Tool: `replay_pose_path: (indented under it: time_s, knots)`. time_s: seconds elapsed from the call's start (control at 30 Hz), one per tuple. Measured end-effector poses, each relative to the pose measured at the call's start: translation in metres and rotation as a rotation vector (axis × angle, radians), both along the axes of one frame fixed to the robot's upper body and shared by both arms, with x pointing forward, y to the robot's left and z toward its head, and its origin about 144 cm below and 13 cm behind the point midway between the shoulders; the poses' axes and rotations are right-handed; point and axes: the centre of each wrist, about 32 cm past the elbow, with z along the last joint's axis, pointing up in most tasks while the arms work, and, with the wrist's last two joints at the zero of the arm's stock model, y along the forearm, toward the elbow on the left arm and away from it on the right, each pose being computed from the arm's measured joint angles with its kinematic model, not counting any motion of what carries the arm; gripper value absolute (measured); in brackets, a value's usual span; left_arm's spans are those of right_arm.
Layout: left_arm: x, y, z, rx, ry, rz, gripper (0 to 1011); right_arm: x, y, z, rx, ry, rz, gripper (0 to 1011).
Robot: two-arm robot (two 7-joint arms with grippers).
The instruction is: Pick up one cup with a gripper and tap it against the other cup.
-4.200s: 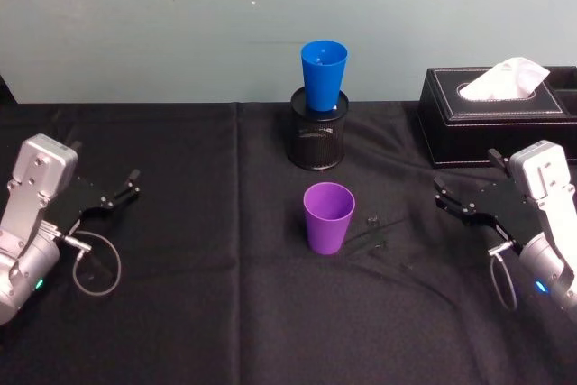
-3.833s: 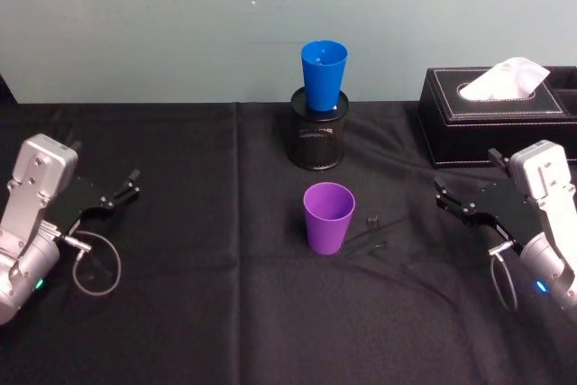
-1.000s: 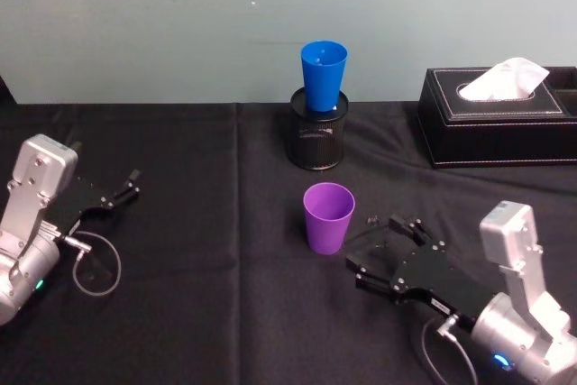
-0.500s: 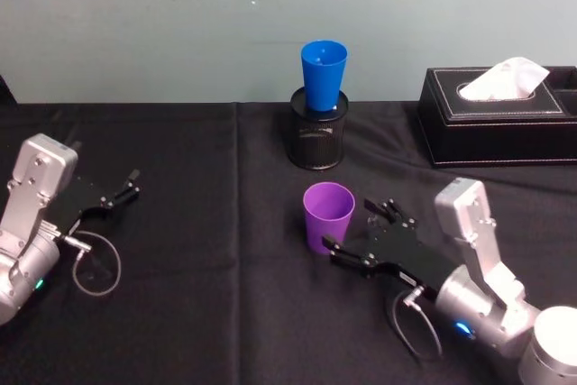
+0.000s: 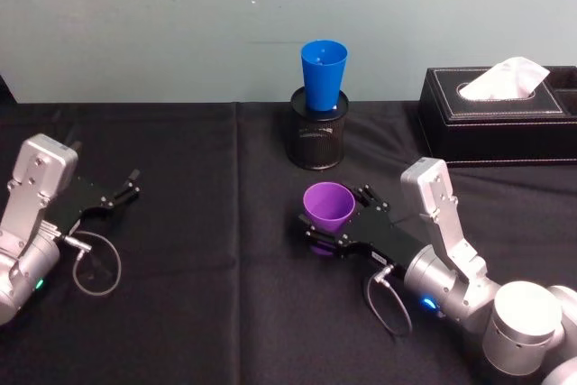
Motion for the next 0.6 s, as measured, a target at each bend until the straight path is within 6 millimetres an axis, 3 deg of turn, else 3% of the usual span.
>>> replay_pose_path:
  time_s: [0.6]
  knots:
    - [0.0,0.0,0.0,0.0,0.0,0.0,1000,0.0052,0.0041,0.0006,0.004,-0.001,-0.008,970]
